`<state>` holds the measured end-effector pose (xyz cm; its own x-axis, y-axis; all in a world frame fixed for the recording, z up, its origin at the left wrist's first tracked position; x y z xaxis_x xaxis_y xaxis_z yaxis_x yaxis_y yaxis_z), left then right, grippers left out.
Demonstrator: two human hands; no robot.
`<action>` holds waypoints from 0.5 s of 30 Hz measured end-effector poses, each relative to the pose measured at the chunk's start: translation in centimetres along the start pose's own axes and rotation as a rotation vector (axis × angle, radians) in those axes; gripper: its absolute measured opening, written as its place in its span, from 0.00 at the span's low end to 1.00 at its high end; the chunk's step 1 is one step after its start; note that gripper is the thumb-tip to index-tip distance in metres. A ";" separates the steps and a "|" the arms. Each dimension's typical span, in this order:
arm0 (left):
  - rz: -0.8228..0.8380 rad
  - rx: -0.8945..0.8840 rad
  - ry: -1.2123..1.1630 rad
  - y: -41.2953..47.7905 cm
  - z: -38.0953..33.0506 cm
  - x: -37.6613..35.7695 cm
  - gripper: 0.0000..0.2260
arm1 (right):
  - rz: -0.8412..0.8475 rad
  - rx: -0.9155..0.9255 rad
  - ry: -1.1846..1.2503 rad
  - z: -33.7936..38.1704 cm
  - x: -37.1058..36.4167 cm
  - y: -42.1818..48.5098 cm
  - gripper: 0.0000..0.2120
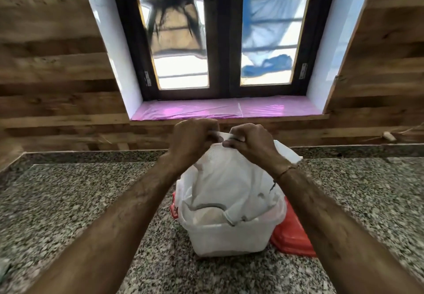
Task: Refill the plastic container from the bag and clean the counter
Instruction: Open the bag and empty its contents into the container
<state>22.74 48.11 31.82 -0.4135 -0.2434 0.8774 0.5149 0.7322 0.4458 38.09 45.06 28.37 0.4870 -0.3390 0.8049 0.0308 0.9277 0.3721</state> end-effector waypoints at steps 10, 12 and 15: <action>0.141 0.327 -0.606 -10.9 7.1 -9.3 0.09 | -0.109 -0.135 0.210 -4.5 1.1 1.1 0.20; 0.084 0.339 -0.550 -11.1 6.8 -9.7 0.16 | -0.105 -0.137 0.211 -4.6 0.7 1.2 0.16; -0.002 0.370 -0.446 -11.5 6.7 -9.3 0.21 | -0.156 -0.160 0.262 -5.2 1.2 1.1 0.13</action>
<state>15.58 46.24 17.38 -0.7323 -0.0123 0.6808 0.2501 0.9251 0.2857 43.26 46.45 27.36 0.6730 -0.4460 0.5901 0.2487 0.8878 0.3874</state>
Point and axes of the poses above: each hand's wrist, its own y-axis towards the middle knuckle, its own x-axis out of the back of the hand, z = x × y, the point moved 8 cm from there along y, towards the middle knuckle, and after that the axes turned 6 degrees about z, right-handed, at the moved point
